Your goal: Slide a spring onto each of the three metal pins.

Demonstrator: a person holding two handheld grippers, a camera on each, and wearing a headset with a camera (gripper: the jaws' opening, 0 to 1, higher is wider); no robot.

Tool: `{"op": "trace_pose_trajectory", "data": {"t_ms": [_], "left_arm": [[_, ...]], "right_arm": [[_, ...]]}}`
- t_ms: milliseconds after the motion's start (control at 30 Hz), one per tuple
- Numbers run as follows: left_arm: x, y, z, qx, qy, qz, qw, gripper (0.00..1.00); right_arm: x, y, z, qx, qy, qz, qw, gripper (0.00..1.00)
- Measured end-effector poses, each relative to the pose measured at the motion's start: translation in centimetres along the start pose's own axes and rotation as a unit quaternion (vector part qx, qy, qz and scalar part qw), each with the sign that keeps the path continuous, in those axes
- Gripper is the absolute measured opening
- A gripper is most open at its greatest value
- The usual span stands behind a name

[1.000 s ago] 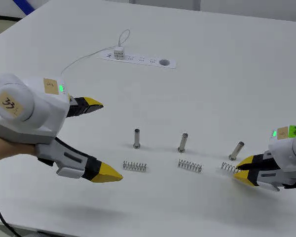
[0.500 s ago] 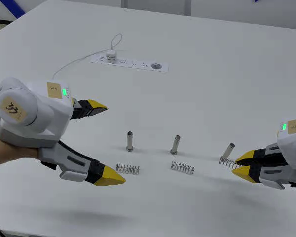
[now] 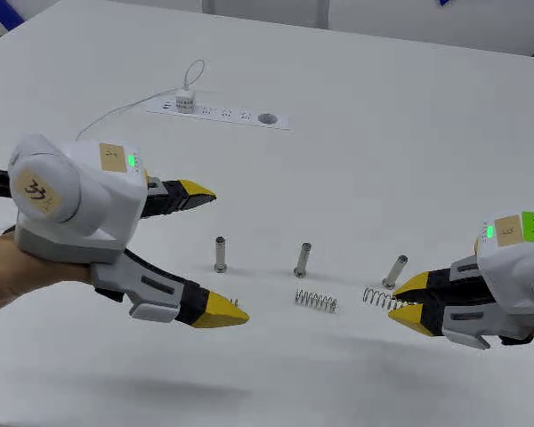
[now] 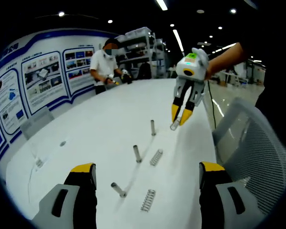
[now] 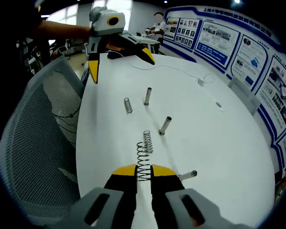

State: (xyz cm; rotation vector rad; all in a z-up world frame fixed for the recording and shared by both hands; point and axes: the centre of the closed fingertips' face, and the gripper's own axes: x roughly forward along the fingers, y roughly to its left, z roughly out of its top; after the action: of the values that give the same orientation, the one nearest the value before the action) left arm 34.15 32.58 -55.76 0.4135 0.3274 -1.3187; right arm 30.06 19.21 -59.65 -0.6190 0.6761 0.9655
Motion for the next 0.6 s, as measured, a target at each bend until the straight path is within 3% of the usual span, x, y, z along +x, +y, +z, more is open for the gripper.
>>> {"op": "trace_pose_trajectory", "data": {"t_ms": [167,300,467,600], "left_arm": [[0.4,-1.0,-0.3,0.016,0.006,-0.013,0.9998,0.85],[0.9,-1.3,0.2,0.013,-0.008,-0.012,0.9998,0.82],[1.5,-2.2,0.8,0.017,-0.020,-0.024,0.9994,0.72],[2.3,-3.0,0.9,0.022,-0.019,-0.034,0.9990,0.69]], "right_arm": [[-0.1,0.9,2.2,-0.023,-0.011,0.014,0.9996,0.11],[0.3,1.5,3.8,-0.038,-0.021,0.024,0.9988,0.11],[0.9,2.5,5.0,-0.050,-0.027,0.038,0.9977,0.11],[1.3,3.3,5.9,-0.055,-0.031,0.048,0.9968,0.11]]}}
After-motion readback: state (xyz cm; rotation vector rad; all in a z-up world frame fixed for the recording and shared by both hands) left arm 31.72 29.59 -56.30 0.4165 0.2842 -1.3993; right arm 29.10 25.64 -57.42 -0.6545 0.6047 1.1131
